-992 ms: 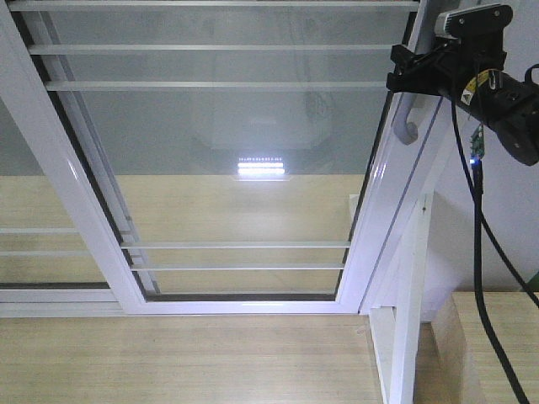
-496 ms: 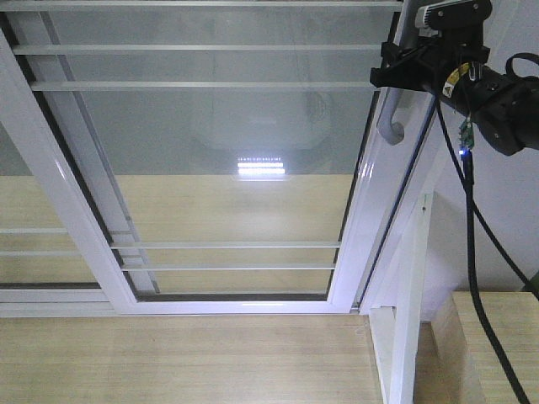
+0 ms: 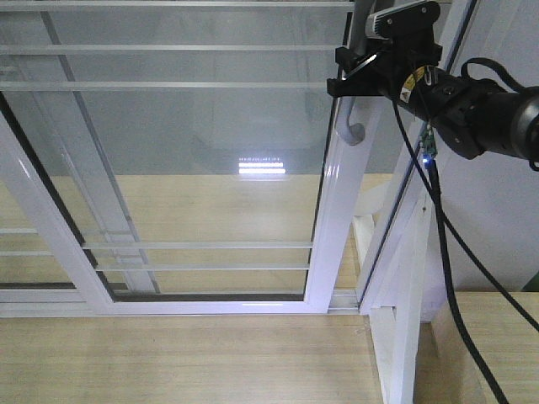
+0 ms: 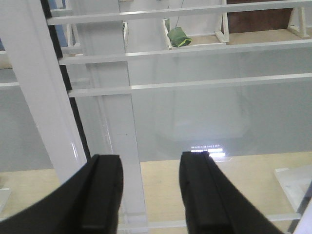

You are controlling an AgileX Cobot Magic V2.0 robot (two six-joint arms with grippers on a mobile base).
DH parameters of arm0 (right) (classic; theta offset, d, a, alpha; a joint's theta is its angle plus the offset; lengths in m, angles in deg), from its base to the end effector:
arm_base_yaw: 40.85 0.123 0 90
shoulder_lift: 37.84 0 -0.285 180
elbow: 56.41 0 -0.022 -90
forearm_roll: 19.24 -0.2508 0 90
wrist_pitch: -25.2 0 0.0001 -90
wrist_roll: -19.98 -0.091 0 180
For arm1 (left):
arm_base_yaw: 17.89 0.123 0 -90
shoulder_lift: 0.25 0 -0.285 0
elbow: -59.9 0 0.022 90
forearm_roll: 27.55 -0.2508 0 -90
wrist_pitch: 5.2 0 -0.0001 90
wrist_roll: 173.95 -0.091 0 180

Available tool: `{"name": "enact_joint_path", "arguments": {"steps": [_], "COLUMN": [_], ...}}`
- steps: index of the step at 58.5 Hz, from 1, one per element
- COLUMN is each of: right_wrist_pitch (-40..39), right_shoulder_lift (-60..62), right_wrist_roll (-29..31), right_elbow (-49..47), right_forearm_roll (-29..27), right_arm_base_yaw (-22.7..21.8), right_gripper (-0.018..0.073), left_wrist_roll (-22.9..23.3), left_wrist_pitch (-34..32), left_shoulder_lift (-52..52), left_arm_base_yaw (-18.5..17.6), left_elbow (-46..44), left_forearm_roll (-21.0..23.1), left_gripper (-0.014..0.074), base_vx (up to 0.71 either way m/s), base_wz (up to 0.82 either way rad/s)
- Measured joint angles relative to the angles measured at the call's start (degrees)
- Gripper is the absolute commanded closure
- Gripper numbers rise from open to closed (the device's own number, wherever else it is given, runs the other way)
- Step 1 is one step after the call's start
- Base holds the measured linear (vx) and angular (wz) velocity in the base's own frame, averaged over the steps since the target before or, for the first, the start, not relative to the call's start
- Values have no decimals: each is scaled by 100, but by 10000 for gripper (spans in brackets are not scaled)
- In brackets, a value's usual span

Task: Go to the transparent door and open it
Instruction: 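Pull the handle with the right gripper, sliding the door open, release, then reach the left gripper to the grey bar handle and grasp it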

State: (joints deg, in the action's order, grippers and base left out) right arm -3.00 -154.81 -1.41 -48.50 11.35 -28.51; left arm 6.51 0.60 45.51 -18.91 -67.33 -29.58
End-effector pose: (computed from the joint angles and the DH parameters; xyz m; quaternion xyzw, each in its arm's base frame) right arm 0.4198 0.1142 0.2360 -0.1989 0.7386 0.1273 0.6314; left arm 0.1406 -0.0022 0.2891 0.0167 0.7896 0.0043 0.6134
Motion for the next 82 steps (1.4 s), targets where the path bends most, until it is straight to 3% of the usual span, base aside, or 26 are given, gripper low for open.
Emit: {"name": "enact_joint_path", "arguments": {"steps": [19,27,38,46,51,64,73,82], "right_wrist_pitch": [-112,281,448,750,1164,2127,2569,2879], "right_shoulder_lift": [5,302,1565,2792,3559,5065,5621,5757], "right_wrist_roll": [-8,-251,-461,-556,-636,-683,-702,-706], "right_elbow": [22,192,1042,2008,2641,3701,3929,3948], "right_forearm_roll": [277,376,577,610,610,586,562,542], "right_arm_base_yaw": [307,329,323,329,329,329,329,329], "right_gripper": [224,222,223,223,223,221,221,221], "left_wrist_roll": [0,0,0,0,0,0,0,52], "left_wrist_pitch": [0,0,-7,-165,-580,-2483,-3118,-3307], "left_shoulder_lift": [0,0,52,451,901,2525,3898,4986], "left_arm_base_yaw": [0,0,-94,-522,-894,-1711,-1956,-2054], "left_elbow": [0,0,0,0,0,-292,-1035,-1906], "left_forearm_roll": [0,0,0,0,0,0,-12,-42], "left_gripper": [176,176,176,176,176,152,88,78], "base_vx": [0,0,0,0,0,0,0,0], "base_wz": [0,0,0,0,0,0,0,0]}}
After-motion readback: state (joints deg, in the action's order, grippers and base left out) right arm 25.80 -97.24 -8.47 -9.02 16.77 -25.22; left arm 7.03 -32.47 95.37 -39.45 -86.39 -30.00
